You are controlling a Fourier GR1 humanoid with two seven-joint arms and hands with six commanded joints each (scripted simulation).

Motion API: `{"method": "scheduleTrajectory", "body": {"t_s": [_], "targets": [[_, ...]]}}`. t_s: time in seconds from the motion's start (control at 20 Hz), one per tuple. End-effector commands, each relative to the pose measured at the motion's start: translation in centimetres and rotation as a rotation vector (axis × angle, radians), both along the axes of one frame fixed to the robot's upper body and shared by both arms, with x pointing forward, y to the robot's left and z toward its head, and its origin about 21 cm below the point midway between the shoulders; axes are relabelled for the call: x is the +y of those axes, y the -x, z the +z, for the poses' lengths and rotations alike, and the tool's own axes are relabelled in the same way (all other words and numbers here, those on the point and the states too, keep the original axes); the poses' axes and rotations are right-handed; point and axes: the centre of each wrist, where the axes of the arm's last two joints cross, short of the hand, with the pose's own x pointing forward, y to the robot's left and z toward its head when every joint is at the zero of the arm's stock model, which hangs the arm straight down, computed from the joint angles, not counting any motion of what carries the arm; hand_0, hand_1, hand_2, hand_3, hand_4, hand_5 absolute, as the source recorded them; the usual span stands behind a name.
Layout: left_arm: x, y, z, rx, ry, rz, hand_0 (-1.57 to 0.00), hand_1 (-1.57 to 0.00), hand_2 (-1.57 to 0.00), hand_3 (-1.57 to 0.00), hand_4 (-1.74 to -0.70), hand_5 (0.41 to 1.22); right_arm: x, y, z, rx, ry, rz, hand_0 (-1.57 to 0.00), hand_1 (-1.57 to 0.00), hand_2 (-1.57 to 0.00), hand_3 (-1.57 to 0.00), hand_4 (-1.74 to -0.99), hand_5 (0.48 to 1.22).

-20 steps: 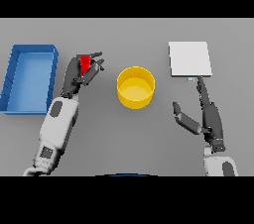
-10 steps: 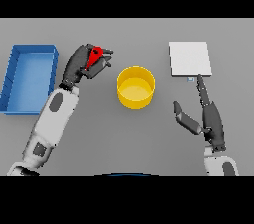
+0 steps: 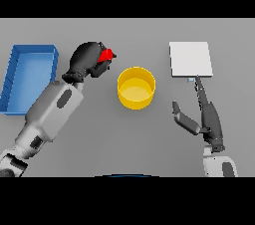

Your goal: Pick up the red beaker and tilt it to pour out 1 green nut into yellow bowl. Pick up the yellow bowl and place it on the metallic measuring scale.

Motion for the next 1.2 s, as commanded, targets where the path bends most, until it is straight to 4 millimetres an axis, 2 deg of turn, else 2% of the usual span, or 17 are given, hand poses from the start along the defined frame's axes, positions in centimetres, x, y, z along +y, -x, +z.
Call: {"method": "scheduleTrajectory", "body": {"t_s": [0.0,0.25,0.35,0.4,0.5,0.6,0.8,1.15], "targets": [[-0.5,-0.1,0.4,-0.022,-0.071,-0.024,-1.57,-1.57,-1.57,-1.57,-1.74,1.127,-0.3,-0.3,0.1,0.002,0.003,-0.013,0.00,0.00,0.00,0.00,-1.256,0.690],[-2.0,-0.5,1.1,-0.095,-0.365,-0.120,-1.57,-1.57,-1.57,-1.57,-1.74,1.190,0.1,-0.2,0.1,-0.010,0.003,0.002,0.00,0.00,0.00,0.00,-1.274,0.704],[-2.5,-0.8,1.8,-0.114,-0.460,-0.164,-1.57,-1.57,-1.57,-1.57,-1.65,1.201,0.1,0.0,0.1,-0.016,-0.001,-0.001,0.00,0.00,0.00,0.00,-1.284,0.705],[-2.7,-0.8,1.8,-0.121,-0.512,-0.187,-1.57,-1.57,-1.57,-1.57,-1.67,1.205,-0.2,0.4,0.0,-0.012,-0.006,-0.007,0.00,0.00,0.00,0.00,-1.283,0.702],[-3.6,-1.0,2.9,-0.128,-0.629,-0.236,-1.57,-1.57,-1.57,-1.39,-1.69,1.211,-0.2,0.1,-0.2,-0.007,-0.036,-0.010,0.00,0.00,0.00,0.00,-1.287,0.690],[-4.4,-1.1,3.5,-0.142,-0.720,-0.304,-1.57,-1.57,-1.57,-1.28,-1.70,1.215,-0.1,0.1,-0.6,-0.008,-0.044,-0.013,0.00,0.00,0.00,0.00,-1.292,0.678],[-6.6,-1.1,3.6,-0.171,-0.901,-0.444,-1.57,-1.57,-1.57,-1.45,-1.72,1.218,0.0,0.1,-0.4,-0.016,-0.089,-0.021,0.00,0.00,0.00,0.00,-1.294,0.653],[-8.1,-1.0,3.0,-0.221,-1.212,-0.526,-1.57,-1.57,-1.57,-1.55,-1.74,1.220,-0.2,0.1,-0.8,-0.005,-0.060,-0.042,0.00,0.00,0.00,0.00,-1.288,0.627]]}}
